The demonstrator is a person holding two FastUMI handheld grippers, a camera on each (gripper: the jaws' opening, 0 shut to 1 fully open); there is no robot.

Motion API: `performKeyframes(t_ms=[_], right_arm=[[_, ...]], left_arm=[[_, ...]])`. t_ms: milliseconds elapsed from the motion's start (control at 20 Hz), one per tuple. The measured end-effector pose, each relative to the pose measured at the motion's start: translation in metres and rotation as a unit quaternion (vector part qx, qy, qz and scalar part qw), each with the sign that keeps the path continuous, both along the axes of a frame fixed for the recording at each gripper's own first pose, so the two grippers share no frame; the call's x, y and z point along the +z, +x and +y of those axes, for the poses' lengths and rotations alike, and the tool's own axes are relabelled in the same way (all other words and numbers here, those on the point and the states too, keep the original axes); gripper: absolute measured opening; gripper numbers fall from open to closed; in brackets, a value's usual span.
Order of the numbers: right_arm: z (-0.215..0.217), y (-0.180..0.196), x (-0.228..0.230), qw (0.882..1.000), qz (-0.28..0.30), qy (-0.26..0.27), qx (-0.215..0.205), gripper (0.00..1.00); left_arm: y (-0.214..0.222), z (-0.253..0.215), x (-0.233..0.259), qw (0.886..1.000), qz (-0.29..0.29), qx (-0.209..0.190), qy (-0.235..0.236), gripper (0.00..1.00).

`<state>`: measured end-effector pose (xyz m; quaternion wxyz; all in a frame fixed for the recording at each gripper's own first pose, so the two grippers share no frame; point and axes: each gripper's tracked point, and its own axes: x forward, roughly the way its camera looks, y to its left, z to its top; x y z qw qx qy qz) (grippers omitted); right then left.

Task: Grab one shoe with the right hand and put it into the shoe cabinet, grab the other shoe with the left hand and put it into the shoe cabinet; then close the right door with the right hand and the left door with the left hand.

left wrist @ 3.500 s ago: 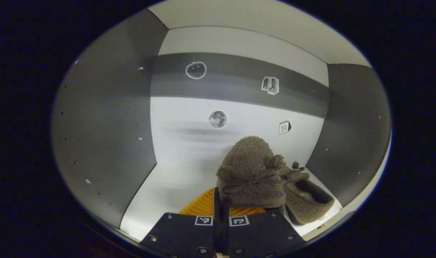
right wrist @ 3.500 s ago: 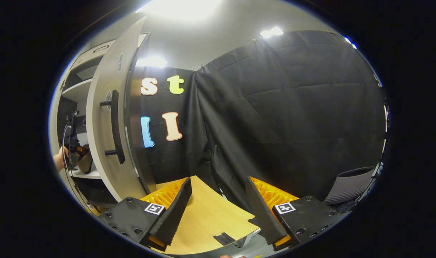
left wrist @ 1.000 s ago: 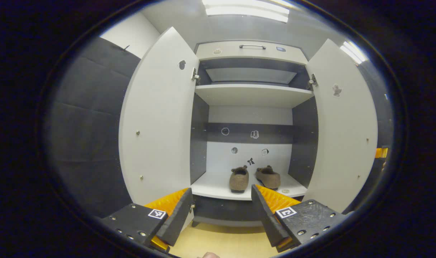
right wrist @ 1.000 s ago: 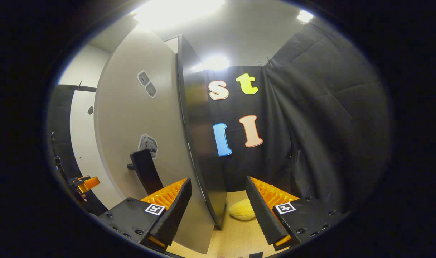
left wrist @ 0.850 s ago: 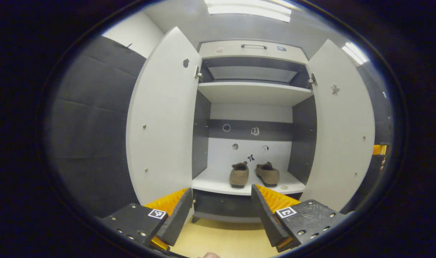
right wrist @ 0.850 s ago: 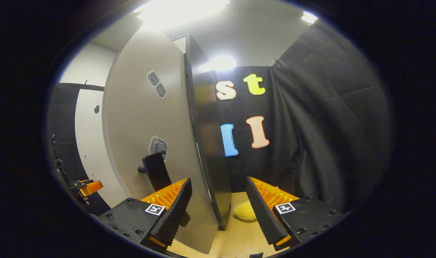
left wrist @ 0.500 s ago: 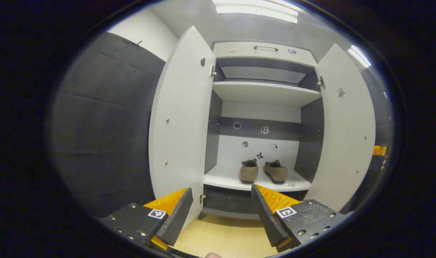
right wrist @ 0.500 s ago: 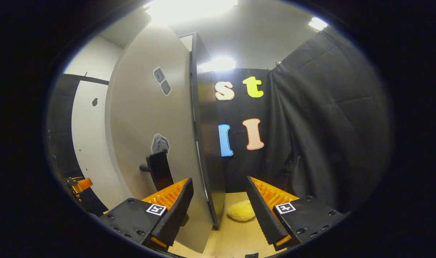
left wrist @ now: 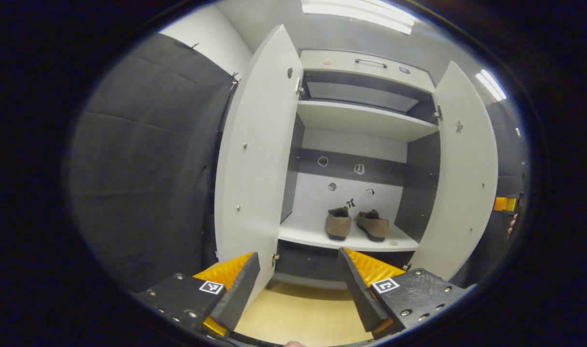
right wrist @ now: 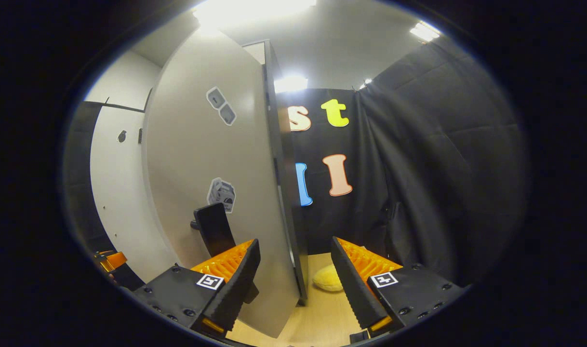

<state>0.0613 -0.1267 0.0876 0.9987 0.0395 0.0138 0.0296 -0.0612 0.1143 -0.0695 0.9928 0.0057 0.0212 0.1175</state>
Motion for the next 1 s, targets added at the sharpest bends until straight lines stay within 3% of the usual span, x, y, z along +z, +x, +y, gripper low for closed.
performKeyframes(t_ms=[100,250,300,400,600,650,700,850,1000], right_arm=[[0.014,0.003,0.000,1.000,-0.006,0.004,-0.005,0.95],[0.036,0.007,-0.004,1.000,-0.008,0.019,-0.001,0.95],[0.043,0.009,-0.004,1.000,-0.009,0.023,0.001,0.95],[0.058,0.014,-0.005,1.000,-0.010,0.024,0.007,0.95],[0.097,0.030,-0.007,0.999,-0.013,0.018,0.026,0.95],[0.106,0.033,-0.009,0.999,-0.009,0.016,0.031,0.95],[0.117,0.036,-0.012,0.999,-0.006,0.014,0.039,0.96],[0.125,0.040,-0.015,1.000,-0.004,-0.003,0.030,0.92],[0.125,0.038,-0.019,1.000,-0.003,-0.002,0.025,0.96]], left_arm=[[0.000,0.006,0.000,1.000,0.003,-0.009,0.005,1.00],[-0.006,0.016,-0.004,1.000,-0.001,-0.025,-0.003,0.88],[-0.008,0.020,-0.003,1.000,-0.007,-0.026,-0.005,1.00],[-0.011,0.029,-0.007,1.000,-0.004,-0.025,-0.006,0.95],[-0.019,0.053,-0.003,1.000,-0.012,-0.012,-0.005,0.94],[-0.022,0.060,-0.002,1.000,-0.014,-0.006,-0.004,0.88],[-0.026,0.068,0.000,1.000,-0.018,0.002,-0.002,1.00],[-0.033,0.091,0.001,0.999,-0.024,0.022,-0.006,1.00],[-0.040,0.120,0.011,0.998,-0.038,0.041,-0.005,1.00]])
